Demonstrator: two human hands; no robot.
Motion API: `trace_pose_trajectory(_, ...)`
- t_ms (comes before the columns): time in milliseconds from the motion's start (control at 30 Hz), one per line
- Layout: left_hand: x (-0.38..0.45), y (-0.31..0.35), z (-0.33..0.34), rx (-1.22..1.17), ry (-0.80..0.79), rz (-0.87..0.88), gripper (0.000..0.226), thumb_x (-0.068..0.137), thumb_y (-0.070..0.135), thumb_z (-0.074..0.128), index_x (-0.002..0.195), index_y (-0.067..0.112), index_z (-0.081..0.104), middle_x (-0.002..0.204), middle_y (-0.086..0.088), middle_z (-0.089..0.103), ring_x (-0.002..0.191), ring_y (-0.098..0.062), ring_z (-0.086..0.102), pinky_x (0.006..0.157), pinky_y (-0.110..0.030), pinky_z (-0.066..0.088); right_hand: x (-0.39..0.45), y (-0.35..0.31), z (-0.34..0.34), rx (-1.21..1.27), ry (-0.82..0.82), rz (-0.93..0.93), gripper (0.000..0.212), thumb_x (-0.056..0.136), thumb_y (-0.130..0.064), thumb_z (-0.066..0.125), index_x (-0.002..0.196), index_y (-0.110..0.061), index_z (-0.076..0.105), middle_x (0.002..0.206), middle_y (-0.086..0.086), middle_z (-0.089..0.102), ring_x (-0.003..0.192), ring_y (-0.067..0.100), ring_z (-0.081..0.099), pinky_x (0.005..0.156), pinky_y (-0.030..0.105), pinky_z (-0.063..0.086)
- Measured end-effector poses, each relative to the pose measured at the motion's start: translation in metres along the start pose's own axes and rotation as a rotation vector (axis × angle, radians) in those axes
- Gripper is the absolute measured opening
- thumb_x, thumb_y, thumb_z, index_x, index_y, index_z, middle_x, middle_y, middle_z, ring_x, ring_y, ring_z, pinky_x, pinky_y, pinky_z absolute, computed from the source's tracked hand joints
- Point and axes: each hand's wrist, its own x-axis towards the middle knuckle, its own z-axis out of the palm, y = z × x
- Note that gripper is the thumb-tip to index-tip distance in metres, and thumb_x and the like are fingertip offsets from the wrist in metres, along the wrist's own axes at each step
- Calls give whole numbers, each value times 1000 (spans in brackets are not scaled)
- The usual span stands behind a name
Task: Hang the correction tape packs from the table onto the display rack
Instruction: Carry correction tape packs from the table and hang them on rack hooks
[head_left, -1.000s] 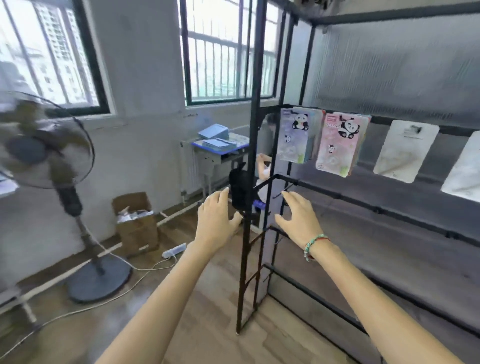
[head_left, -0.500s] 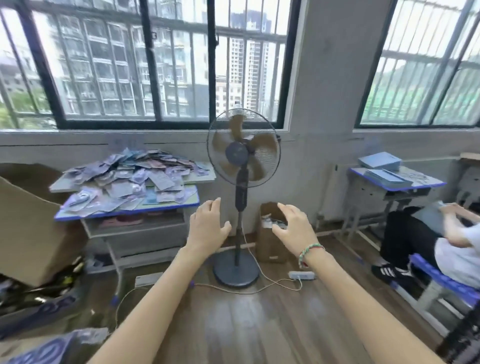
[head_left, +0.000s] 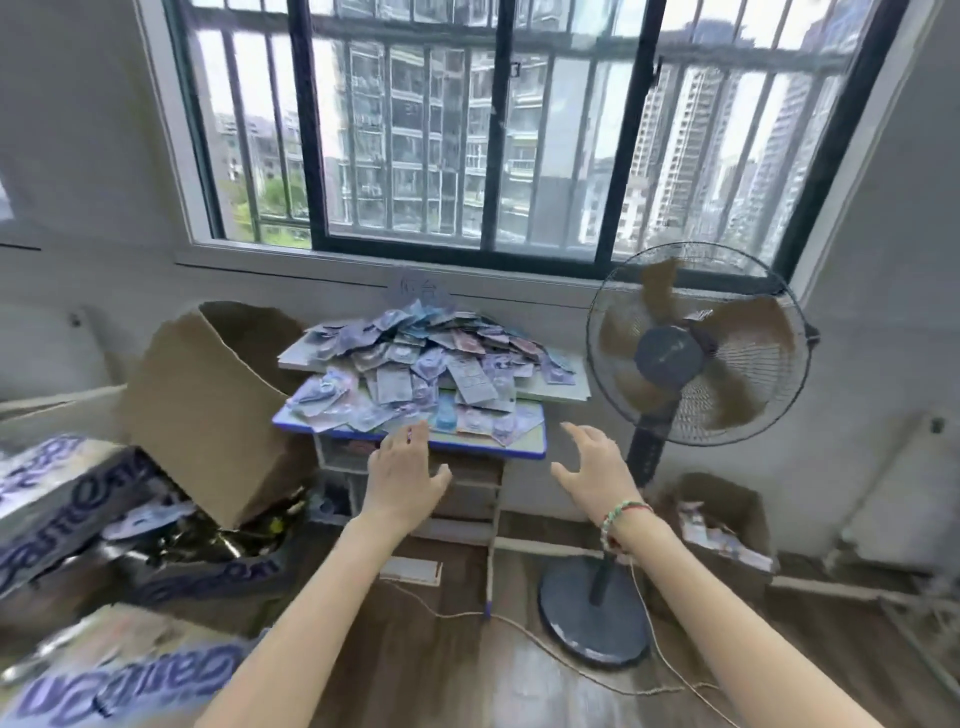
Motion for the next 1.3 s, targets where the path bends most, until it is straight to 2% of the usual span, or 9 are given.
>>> trace_pose_trajectory(267,132,-30,11,2,70,-90,62,91,28,60,144,6,36,143,-14,42,134,-30,38,110,-37,30,167,-8,31,55,-41,-73,60,90,-23,60,143,-8,38,142,12,43,133,26,36,109,31,29)
trace_pose_trajectory(367,165,-46,20,-18,42,-142,62,91,29,60,144,9,35,146,-12,39,139,-29,31,113,-41,27,206,-11,48,96,-71,-94,55,90,-20,57,142,-9,40,142,10,42,131,26,37,108,34,31)
trace_pose_trajectory(467,198,-55,34,-50,37,-164,62,91,28,60,144,8,35,146,-12,39,138,-28,31,114,-43,25,240,-3,66,91,-87,-103,53,90,-18,57,140,-10,42,141,10,43,131,25,38,107,32,30)
trace_pose_trajectory(767,329,-82,72,-10,-24,-115,64,93,29,57,147,7,30,145,-14,36,135,-28,35,110,-36,29,360,25,111,44,-117,7,55,89,-21,59,140,-9,42,140,12,44,129,28,39,107,33,32)
trace_pose_trajectory(1000,448,-116,86,17,-89,-88,68,93,35,56,148,7,27,147,-16,33,135,-31,33,112,-40,28,468,19,139,16,-107,59,51,90,-19,60,136,-5,45,136,16,48,127,28,42,104,30,31)
trace_pose_trajectory(1100,497,-126,92,11,-80,-74,71,93,38,56,149,8,25,149,-15,32,136,-31,32,112,-43,30,508,19,151,21,-95,77,49,90,-21,59,135,-5,46,134,16,50,125,28,44,103,31,35)
trace_pose_trajectory(1300,553,-129,124,21,-172,-37,73,94,41,55,150,8,22,149,-15,29,137,-30,30,111,-39,29,550,38,173,19,-87,172,50,89,-22,60,136,-8,48,138,14,49,128,27,43,106,34,36)
